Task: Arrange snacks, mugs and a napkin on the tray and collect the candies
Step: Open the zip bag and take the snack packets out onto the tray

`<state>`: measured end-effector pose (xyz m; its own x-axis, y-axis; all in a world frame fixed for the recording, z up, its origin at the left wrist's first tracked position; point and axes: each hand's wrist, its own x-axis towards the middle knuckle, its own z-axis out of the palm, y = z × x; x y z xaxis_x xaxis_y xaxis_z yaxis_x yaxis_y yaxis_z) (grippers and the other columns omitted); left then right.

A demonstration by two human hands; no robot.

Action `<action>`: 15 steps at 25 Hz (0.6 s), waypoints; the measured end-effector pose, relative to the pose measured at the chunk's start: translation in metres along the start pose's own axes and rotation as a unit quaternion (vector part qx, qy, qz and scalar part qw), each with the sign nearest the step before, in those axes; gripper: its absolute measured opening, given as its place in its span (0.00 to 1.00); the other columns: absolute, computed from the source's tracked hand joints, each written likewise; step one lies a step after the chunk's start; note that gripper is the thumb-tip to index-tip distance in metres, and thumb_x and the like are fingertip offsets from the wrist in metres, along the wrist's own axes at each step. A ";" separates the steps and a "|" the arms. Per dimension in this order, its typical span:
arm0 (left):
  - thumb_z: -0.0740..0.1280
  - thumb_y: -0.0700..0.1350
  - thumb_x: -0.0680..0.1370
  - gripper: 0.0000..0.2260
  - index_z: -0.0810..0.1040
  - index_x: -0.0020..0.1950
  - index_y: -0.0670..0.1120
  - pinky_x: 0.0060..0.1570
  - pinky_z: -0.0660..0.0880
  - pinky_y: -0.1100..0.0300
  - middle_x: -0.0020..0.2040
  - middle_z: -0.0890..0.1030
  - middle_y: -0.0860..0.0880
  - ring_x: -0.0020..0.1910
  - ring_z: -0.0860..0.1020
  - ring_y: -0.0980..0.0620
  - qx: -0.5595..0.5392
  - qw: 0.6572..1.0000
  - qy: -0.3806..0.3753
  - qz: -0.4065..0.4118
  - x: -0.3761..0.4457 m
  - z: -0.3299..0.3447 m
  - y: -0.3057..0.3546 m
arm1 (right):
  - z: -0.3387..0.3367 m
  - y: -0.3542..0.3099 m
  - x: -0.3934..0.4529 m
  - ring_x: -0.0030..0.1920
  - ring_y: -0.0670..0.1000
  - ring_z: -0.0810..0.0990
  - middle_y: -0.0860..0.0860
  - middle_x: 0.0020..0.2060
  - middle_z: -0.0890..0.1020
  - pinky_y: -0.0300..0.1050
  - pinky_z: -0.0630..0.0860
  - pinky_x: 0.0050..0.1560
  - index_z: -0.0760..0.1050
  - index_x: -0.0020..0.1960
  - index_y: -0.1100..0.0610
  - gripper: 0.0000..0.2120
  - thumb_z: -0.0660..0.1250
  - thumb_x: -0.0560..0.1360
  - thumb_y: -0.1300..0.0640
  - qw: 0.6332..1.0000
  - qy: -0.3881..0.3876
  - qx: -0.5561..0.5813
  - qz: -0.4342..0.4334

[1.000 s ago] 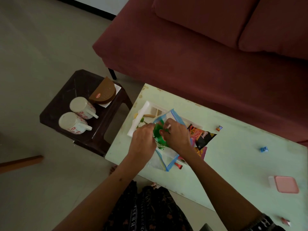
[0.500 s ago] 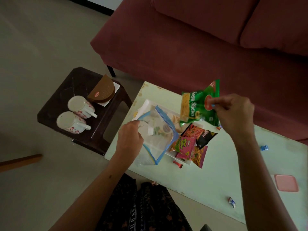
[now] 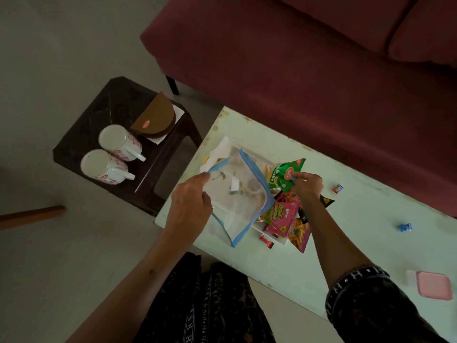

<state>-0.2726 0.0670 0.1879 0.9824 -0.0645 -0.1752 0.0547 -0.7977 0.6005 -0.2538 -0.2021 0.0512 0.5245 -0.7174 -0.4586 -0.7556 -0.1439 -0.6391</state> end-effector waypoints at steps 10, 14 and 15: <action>0.63 0.31 0.74 0.18 0.72 0.64 0.38 0.56 0.68 0.64 0.60 0.79 0.41 0.57 0.79 0.45 -0.012 1.000 -0.006 0.006 0.005 0.006 -0.006 | 0.005 0.028 0.028 0.35 0.52 0.80 0.59 0.44 0.83 0.41 0.79 0.35 0.82 0.48 0.64 0.09 0.65 0.72 0.71 0.993 -0.040 0.060 0.090; 0.63 0.31 0.74 0.18 0.73 0.63 0.38 0.56 0.70 0.63 0.60 0.79 0.41 0.56 0.79 0.45 -0.019 1.000 -0.003 0.021 0.006 0.005 -0.005 | 0.011 0.033 0.022 0.38 0.54 0.83 0.57 0.44 0.84 0.48 0.82 0.42 0.84 0.45 0.59 0.10 0.66 0.72 0.70 0.995 -0.024 0.046 0.088; 0.63 0.31 0.74 0.18 0.73 0.63 0.38 0.56 0.69 0.63 0.60 0.79 0.41 0.56 0.79 0.45 -0.020 1.000 -0.003 0.021 0.006 0.006 -0.005 | 0.013 0.036 0.023 0.41 0.55 0.83 0.57 0.45 0.85 0.50 0.82 0.44 0.84 0.45 0.58 0.10 0.66 0.72 0.69 0.995 -0.016 0.032 0.091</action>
<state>-0.2679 0.0675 0.1791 0.9828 -0.1022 -0.1536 0.0196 -0.7699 0.6379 -0.2635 -0.2150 0.0098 0.3941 -0.7060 -0.5885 -0.8129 0.0310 -0.5815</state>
